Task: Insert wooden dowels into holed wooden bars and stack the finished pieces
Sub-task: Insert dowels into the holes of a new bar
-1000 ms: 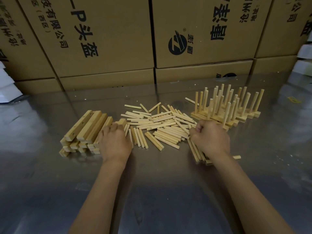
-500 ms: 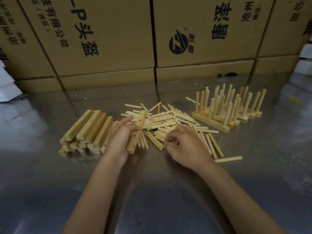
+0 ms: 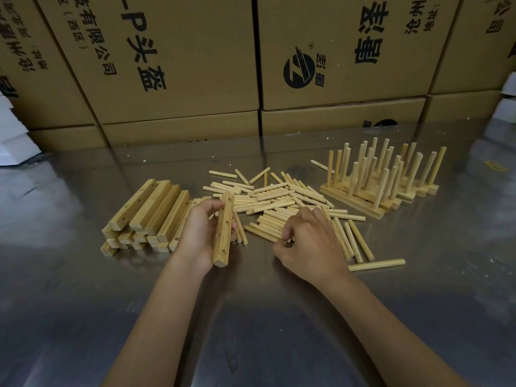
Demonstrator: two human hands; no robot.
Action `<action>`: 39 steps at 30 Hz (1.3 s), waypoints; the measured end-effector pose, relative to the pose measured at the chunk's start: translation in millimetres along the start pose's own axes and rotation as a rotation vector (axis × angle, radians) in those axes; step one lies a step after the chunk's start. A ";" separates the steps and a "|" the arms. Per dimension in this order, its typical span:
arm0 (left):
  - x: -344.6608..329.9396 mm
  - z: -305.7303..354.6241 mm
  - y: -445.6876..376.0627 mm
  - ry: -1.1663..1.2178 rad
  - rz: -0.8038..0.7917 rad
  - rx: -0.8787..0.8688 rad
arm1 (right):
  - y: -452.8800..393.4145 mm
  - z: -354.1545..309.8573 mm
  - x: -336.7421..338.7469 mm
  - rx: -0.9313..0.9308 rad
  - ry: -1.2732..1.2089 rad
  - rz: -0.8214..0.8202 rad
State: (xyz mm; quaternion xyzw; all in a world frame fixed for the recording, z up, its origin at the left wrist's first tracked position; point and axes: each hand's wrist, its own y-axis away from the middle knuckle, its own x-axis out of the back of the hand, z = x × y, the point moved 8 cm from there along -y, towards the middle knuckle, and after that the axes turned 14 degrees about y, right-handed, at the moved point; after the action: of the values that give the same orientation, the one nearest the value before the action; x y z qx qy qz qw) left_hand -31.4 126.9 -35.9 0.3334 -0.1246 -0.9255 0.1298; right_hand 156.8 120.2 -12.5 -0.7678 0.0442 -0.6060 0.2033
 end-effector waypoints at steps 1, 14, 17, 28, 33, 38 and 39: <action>0.5 -0.3 -0.2 -0.001 0.006 0.000 | 0.3 -0.6 -0.3 0.009 0.005 -0.003; -5.4 -3.0 0.9 -0.048 -0.035 0.017 | -2.6 20.0 18.2 -0.354 -0.841 0.037; -18.0 -8.8 6.4 -0.129 -0.133 0.051 | -4.0 19.4 20.3 -0.380 -1.165 -0.010; -47.4 -17.2 25.6 -0.397 -0.364 -0.040 | -4.1 6.4 29.9 -0.027 -0.326 0.135; -50.1 -13.9 29.2 -0.456 -0.391 -0.097 | -3.6 0.9 31.5 0.073 -0.253 0.125; -52.4 -13.8 30.5 -0.508 -0.424 -0.147 | -2.3 4.7 31.6 0.056 -0.267 0.120; -52.9 -14.2 30.8 -0.522 -0.432 -0.152 | -2.0 6.6 29.8 0.037 -0.294 0.101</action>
State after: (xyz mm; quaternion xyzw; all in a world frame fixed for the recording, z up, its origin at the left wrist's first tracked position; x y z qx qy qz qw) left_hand 22.0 113.1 -5.8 0.0934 -0.0108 -0.9923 -0.0811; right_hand 170.5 114.4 14.3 -0.8413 0.0416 -0.4766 0.2518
